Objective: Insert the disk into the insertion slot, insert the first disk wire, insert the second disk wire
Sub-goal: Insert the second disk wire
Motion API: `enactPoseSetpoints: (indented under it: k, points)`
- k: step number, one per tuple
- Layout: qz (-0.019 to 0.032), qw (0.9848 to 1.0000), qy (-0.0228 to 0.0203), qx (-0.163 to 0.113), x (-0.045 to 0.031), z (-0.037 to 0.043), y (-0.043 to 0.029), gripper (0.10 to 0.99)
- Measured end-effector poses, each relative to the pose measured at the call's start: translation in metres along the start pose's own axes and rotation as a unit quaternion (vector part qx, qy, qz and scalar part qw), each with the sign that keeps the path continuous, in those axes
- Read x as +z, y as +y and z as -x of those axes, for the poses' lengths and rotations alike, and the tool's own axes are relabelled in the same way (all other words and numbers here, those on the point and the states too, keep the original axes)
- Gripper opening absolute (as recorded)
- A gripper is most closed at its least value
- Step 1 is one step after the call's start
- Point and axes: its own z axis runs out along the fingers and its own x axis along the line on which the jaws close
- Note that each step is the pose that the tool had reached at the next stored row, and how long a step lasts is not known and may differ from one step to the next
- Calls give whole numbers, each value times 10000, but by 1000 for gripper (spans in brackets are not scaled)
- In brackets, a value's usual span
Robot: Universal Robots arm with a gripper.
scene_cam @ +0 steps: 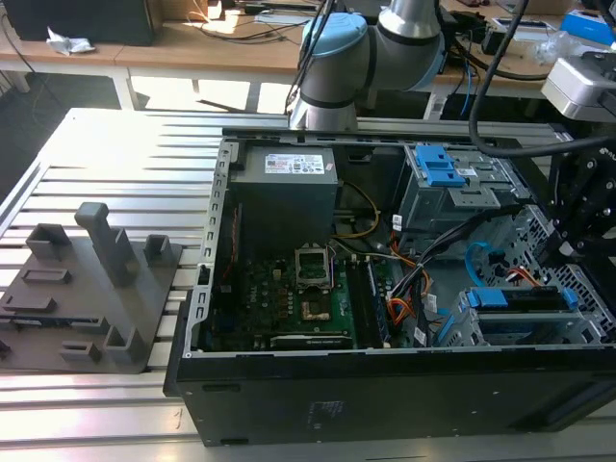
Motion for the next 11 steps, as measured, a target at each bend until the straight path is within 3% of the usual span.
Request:
enactPoseSetpoints:
  k: [6,8,11]
  points:
    - [0,10000,0,0,21,13,270,106]
    - [0,10000,-1,0,31,84,319,106]
    - [-3,9999,4,-140,48,172,330,106]
